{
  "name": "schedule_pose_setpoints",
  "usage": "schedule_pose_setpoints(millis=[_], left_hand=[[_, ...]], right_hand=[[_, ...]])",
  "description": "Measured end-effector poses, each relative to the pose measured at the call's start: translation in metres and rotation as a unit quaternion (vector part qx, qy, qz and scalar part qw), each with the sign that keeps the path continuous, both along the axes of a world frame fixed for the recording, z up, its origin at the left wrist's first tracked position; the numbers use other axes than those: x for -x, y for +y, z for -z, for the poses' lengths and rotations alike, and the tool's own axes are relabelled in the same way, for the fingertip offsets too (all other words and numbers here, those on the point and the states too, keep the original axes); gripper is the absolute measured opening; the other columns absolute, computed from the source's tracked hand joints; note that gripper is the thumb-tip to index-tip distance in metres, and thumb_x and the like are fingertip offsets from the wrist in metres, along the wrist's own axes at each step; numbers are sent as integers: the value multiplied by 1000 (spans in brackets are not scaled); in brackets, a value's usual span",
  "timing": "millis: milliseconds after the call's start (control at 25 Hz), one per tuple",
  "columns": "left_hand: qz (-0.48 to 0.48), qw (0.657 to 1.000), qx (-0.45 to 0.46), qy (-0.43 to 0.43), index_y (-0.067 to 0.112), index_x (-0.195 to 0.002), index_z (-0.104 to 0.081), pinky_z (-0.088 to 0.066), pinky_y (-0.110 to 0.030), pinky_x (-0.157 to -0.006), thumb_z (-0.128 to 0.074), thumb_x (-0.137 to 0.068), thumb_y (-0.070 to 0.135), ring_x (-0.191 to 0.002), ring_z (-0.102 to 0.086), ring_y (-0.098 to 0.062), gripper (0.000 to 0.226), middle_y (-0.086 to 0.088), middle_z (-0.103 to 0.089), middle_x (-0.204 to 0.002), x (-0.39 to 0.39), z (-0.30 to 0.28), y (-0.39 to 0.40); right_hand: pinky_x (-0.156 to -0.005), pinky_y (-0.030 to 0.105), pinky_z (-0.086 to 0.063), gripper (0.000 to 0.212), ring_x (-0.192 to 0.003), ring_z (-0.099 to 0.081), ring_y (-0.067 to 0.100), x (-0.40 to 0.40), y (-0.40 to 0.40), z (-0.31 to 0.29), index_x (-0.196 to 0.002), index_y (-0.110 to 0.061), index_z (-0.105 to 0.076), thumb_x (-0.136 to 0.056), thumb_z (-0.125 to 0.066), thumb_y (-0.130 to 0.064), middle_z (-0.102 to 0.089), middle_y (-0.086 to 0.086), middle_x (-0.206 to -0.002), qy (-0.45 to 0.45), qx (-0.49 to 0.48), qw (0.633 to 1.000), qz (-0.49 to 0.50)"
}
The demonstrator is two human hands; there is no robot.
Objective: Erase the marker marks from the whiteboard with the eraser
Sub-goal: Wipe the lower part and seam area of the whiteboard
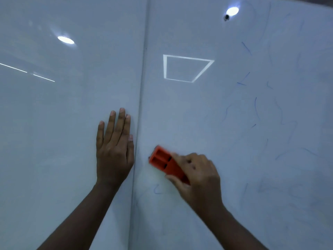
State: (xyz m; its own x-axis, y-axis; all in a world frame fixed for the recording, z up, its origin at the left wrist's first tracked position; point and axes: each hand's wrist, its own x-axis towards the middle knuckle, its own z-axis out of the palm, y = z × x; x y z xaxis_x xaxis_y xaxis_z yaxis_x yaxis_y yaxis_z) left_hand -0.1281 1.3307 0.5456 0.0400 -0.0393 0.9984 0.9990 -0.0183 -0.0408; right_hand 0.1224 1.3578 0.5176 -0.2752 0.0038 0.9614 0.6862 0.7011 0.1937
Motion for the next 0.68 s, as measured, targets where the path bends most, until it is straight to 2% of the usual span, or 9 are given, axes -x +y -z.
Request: schedule_pose_setpoints(millis=[120,240,400,520,680], left_hand=[[-2,1000,-1,-2,0,-162,-37,-21,-58,-130,-45,-109,9,-161,-26,-33,54,-15,-32,-171,1,9,0],[-9,1000,1,4,0,-162,-36,-22,-59,-130,-42,-111,11,-161,-26,-34,52,-16,-31,-171,2,18,0],[-13,1000,5,-4,1,-163,-35,-21,-59,-130,-39,-113,13,-161,-25,-34,51,-16,-30,-172,-1,29,0],[-11,1000,12,-10,2,-163,-35,-20,-59,-130,-39,-113,13,-161,-25,-34,51,-16,-30,-172,-2,33,0],[-7,1000,19,-13,3,-164,-34,-19,-58,-131,-39,-113,13,-162,-24,-34,51,-16,-29,-172,-1,40,-2]], right_hand=[[-68,37,-52,59,-84,-57,22,-22,7,-18,-130,-23,-71,-79,-87,-48,-58,-2,-95,118,61,991,9],[-69,40,-57,59,-88,-59,18,-36,8,3,-129,-22,-69,-78,-88,-43,-57,-5,-99,238,123,963,-25],[-72,48,-58,57,-94,-61,21,-11,0,36,-128,-20,-68,-78,-89,-37,-55,-6,-103,307,168,934,-73],[-80,46,-55,57,-94,-59,24,19,-11,36,-129,-19,-69,-79,-90,-35,-57,-1,-102,261,165,948,-83],[-74,41,-47,56,-88,-54,25,42,-22,81,-134,-20,-68,-83,-82,-38,-58,2,-101,65,114,991,-40]])
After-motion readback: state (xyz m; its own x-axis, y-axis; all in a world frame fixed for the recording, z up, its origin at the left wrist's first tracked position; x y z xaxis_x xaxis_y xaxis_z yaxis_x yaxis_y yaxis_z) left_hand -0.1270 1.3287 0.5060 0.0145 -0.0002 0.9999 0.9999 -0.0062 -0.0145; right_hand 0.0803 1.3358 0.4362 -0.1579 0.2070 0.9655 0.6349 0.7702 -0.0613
